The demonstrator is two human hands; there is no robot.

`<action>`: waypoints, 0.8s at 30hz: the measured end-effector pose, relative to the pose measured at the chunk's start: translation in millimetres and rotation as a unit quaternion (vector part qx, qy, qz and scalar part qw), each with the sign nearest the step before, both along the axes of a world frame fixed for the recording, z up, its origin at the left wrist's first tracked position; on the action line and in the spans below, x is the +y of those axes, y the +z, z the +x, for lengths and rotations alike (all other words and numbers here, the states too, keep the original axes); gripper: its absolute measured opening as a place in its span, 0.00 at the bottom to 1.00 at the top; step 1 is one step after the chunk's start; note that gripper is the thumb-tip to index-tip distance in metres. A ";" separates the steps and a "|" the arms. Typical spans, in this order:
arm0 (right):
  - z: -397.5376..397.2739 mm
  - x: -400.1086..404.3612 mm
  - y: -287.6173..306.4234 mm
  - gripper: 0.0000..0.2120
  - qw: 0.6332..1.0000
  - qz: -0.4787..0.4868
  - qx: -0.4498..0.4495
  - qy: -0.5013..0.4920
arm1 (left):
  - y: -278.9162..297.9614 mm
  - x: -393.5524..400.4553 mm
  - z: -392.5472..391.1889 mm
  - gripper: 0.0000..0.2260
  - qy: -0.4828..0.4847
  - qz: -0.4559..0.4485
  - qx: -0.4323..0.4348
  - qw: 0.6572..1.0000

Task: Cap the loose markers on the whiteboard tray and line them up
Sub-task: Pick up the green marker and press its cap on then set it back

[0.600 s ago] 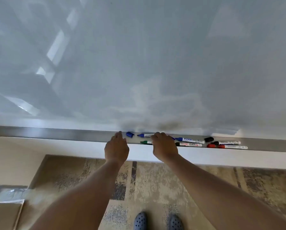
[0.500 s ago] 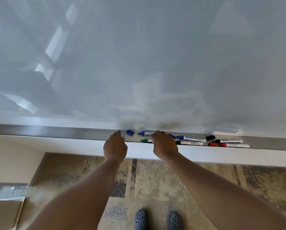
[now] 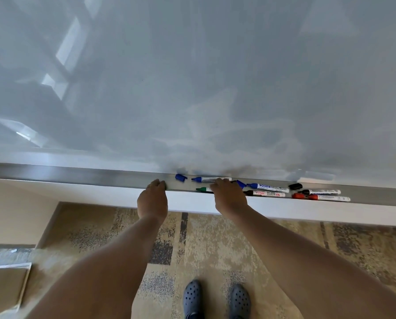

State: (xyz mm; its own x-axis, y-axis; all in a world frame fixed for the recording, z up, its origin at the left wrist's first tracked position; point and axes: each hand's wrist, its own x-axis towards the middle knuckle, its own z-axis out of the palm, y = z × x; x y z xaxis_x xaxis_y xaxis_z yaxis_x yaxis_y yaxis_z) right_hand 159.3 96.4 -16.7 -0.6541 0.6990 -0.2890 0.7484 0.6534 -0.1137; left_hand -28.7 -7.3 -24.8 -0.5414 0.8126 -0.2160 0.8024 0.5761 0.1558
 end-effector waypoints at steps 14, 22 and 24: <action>-3.8 6.5 1.1 0.15 0.999 0.012 0.040 0.005 | -4.6 8.9 1.5 0.13 0.025 0.041 -0.012 0.999; -5.3 6.6 18.0 0.19 0.992 -0.017 0.127 -0.009 | 10.9 15.4 12.8 0.11 0.017 0.110 -0.058 0.992; -5.0 7.4 25.0 0.18 0.991 -0.008 0.134 -0.008 | 18.2 17.0 15.9 0.11 0.005 0.115 -0.052 0.992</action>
State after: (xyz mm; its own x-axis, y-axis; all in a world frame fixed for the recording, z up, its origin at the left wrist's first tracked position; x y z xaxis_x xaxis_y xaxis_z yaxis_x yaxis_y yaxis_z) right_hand 154.2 103.7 8.3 -0.6982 0.7062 -0.1172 0.6996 0.6383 -0.3211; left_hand -12.9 9.7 -6.6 -0.5335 0.8418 -0.0819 0.7696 0.5233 0.3658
